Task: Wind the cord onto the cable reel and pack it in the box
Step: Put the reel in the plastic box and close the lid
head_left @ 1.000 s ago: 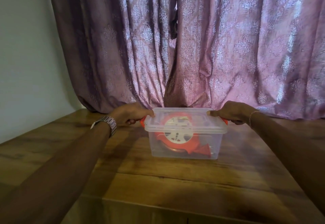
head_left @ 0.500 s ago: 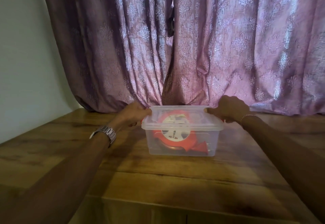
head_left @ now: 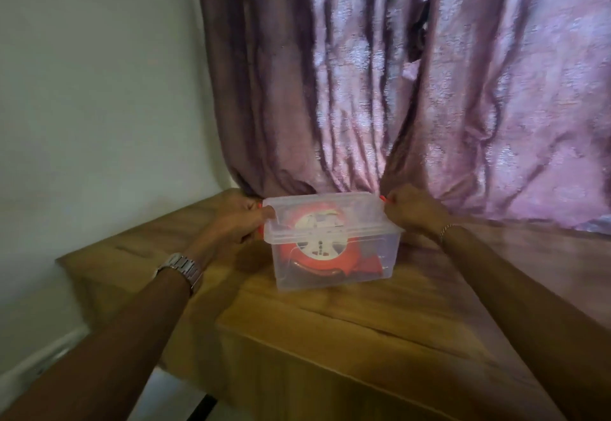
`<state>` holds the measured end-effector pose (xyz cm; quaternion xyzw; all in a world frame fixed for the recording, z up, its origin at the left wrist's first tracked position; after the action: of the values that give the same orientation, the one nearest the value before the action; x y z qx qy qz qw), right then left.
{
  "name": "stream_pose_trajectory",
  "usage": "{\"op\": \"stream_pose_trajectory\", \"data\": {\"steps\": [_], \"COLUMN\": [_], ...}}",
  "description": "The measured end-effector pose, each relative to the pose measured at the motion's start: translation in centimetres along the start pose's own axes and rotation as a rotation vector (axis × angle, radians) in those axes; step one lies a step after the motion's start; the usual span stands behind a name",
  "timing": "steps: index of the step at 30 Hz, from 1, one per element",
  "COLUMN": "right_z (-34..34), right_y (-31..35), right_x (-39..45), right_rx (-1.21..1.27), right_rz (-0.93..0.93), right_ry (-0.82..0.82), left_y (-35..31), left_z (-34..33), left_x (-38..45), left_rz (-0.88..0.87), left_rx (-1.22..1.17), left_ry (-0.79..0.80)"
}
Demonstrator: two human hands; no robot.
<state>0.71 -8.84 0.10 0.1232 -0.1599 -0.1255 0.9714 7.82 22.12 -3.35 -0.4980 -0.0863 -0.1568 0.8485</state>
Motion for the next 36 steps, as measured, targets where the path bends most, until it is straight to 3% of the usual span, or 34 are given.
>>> {"op": "stream_pose_trajectory", "data": {"steps": [5,9,13,17,36], "right_z": [-2.8,-4.9,-7.0,-8.8,-13.8], "right_y": [9.1,15.6,20.6,25.4,36.9], "right_x": [3.3,4.1,5.3,6.7,11.2], "right_rx": [-0.042,0.156,0.469,0.463,0.532], "right_rz": [0.129,0.212,0.133,0.131,0.188], "right_ry": [0.048,0.037,-0.034,0.01,0.016], "left_y": [3.5,6.2,8.3,10.1,14.5], "left_z": [7.4,12.8,16.7,19.6,26.1], "left_x": [-2.0,-3.8,-5.1,-5.5,-4.4], "left_rz": [0.019,0.056,0.078,0.108,0.232], "left_rx": [0.054,0.066,0.078,0.113,0.15], "left_ry": [-0.146,-0.274,-0.4,-0.504,-0.743]}}
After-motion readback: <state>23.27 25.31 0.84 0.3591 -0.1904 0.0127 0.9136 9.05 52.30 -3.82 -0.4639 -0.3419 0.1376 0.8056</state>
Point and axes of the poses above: each hand's wrist, its own x-axis towards the middle knuckle, its own z-axis out of the back of the hand, y = z × x, the point moved 5 cm from there along x, towards the middle knuckle, and after that the axes turned 5 degrees about -z, right-handed, at the moved point
